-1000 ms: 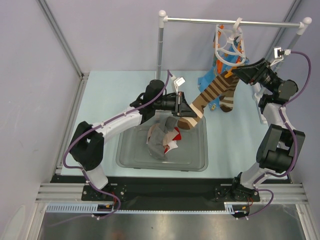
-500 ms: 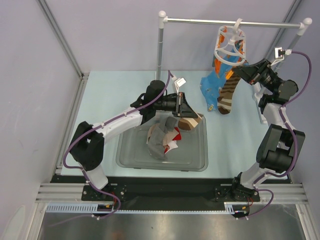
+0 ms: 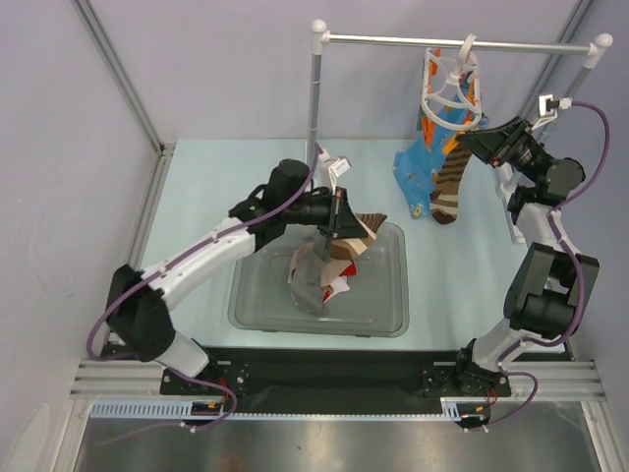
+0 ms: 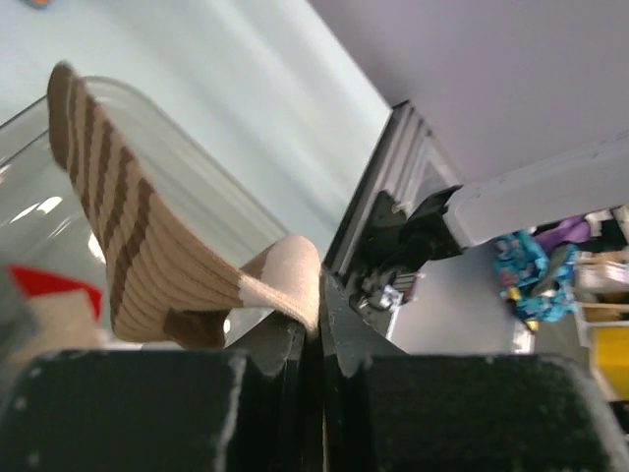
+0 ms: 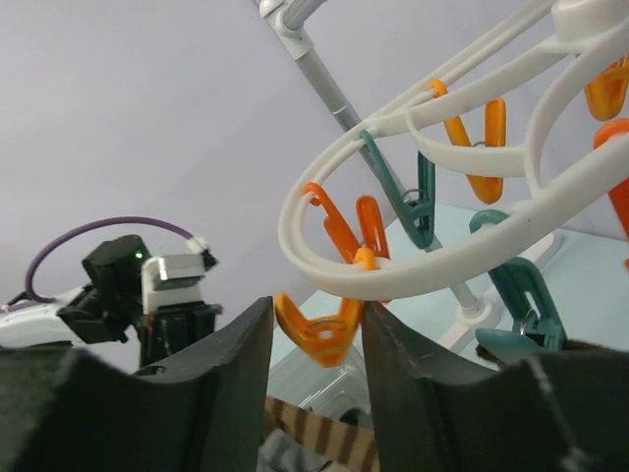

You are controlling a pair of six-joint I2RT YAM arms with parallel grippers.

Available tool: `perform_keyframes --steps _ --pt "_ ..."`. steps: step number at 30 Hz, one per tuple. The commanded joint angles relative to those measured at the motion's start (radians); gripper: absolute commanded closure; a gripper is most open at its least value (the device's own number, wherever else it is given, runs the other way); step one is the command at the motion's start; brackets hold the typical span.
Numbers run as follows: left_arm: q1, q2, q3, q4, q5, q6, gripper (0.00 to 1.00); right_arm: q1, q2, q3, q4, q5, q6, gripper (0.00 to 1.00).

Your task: Remove the socks clipped to the hanger

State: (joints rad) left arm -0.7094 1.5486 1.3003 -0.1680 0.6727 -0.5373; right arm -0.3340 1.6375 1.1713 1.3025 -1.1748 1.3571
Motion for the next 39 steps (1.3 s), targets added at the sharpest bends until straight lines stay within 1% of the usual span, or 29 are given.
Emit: perform_keyframes --steps 1,2,3,5,7,8,9,10,11,12,13,15,16,17,18,19,20,22,24,26,27,31,34,36,38,39 --pt "-0.002 -0.142 -0.036 -0.195 -0.137 0.158 0.89 -0.014 0.001 0.004 0.163 0.015 0.007 0.52" --pt "-0.001 -0.175 -0.051 -0.211 -0.187 0.180 0.87 -0.016 -0.001 -0.002 0.175 0.018 0.014 0.49" --pt "-0.001 -0.194 -0.087 -0.225 -0.206 0.189 0.87 -0.016 -0.001 -0.016 0.184 0.027 0.039 0.40" --pt "0.002 -0.229 -0.133 -0.238 -0.225 0.194 0.84 -0.014 -0.011 -0.041 0.222 0.040 0.063 0.30" --pt "0.004 -0.249 -0.223 -0.194 -0.194 0.180 0.80 -0.016 -0.022 -0.094 0.228 0.055 0.063 0.27" --pt "0.004 -0.277 -0.260 -0.168 -0.184 0.168 0.80 -0.017 -0.031 -0.110 0.209 0.060 0.051 0.25" --pt "0.004 -0.288 -0.332 -0.147 -0.185 0.155 0.79 -0.017 -0.051 -0.122 0.183 0.058 0.018 0.25" --pt "0.004 -0.300 -0.363 -0.131 -0.199 0.149 0.78 -0.019 -0.063 -0.152 0.122 0.056 -0.010 0.24" --pt "0.002 -0.306 -0.386 -0.131 -0.228 0.149 0.74 -0.020 -0.077 -0.165 0.082 0.058 -0.038 0.21" --pt "0.004 -0.311 -0.409 -0.146 -0.314 0.149 0.70 -0.022 -0.111 -0.180 0.033 0.064 -0.068 0.20" --pt "0.004 -0.311 -0.409 -0.174 -0.356 0.154 0.61 -0.022 -0.129 -0.202 -0.096 0.073 -0.161 0.19" --pt "0.008 -0.321 -0.394 -0.240 -0.463 0.174 0.52 -0.027 -0.177 -0.225 -0.242 0.111 -0.275 0.18" --pt "0.008 -0.332 -0.386 -0.255 -0.501 0.181 0.41 -0.027 -0.235 -0.231 -0.438 0.131 -0.408 0.18" --pt "0.010 -0.349 -0.378 -0.269 -0.530 0.183 0.34 -0.027 -0.264 -0.223 -0.568 0.156 -0.503 0.17" --pt "0.010 -0.366 -0.362 -0.292 -0.557 0.186 0.30 -0.022 -0.293 -0.216 -0.700 0.226 -0.588 0.16" --pt "0.011 -0.402 -0.351 -0.301 -0.617 0.191 0.25 -0.014 -0.353 -0.204 -0.944 0.277 -0.666 0.15" --pt "0.011 -0.421 -0.339 -0.317 -0.640 0.201 0.23 -0.008 -0.379 -0.190 -1.044 0.390 -0.796 0.14" --pt "0.010 -0.467 -0.305 -0.350 -0.709 0.218 0.18 0.007 -0.427 -0.197 -1.216 0.501 -0.843 0.14" --pt "0.011 -0.495 -0.300 -0.338 -0.691 0.232 0.15 -0.006 -0.478 -0.226 -1.278 0.584 -0.833 0.14" --pt "0.011 -0.513 -0.308 -0.323 -0.622 0.255 0.15 -0.013 -0.508 -0.240 -1.299 0.622 -0.832 0.14" --pt "0.010 -0.515 -0.312 -0.300 -0.549 0.261 0.15 -0.013 -0.516 -0.242 -1.333 0.630 -0.842 0.14" --pt "0.010 -0.486 -0.354 -0.217 -0.415 0.247 0.16 -0.007 -0.527 -0.254 -1.326 0.717 -0.889 0.15" --pt "0.016 -0.453 -0.389 -0.165 -0.374 0.205 0.16 -0.005 -0.481 -0.257 -1.264 0.715 -0.934 0.14" --pt "0.021 -0.421 -0.409 -0.136 -0.302 0.147 0.16 -0.004 -0.424 -0.265 -1.190 0.701 -0.937 0.14" --pt "0.024 -0.413 -0.459 -0.030 -0.204 0.102 0.17 0.012 -0.354 -0.275 -1.125 0.684 -0.931 0.14" --pt "0.025 -0.412 -0.473 -0.001 -0.184 0.065 0.17 0.022 -0.326 -0.279 -1.074 0.682 -0.932 0.14"
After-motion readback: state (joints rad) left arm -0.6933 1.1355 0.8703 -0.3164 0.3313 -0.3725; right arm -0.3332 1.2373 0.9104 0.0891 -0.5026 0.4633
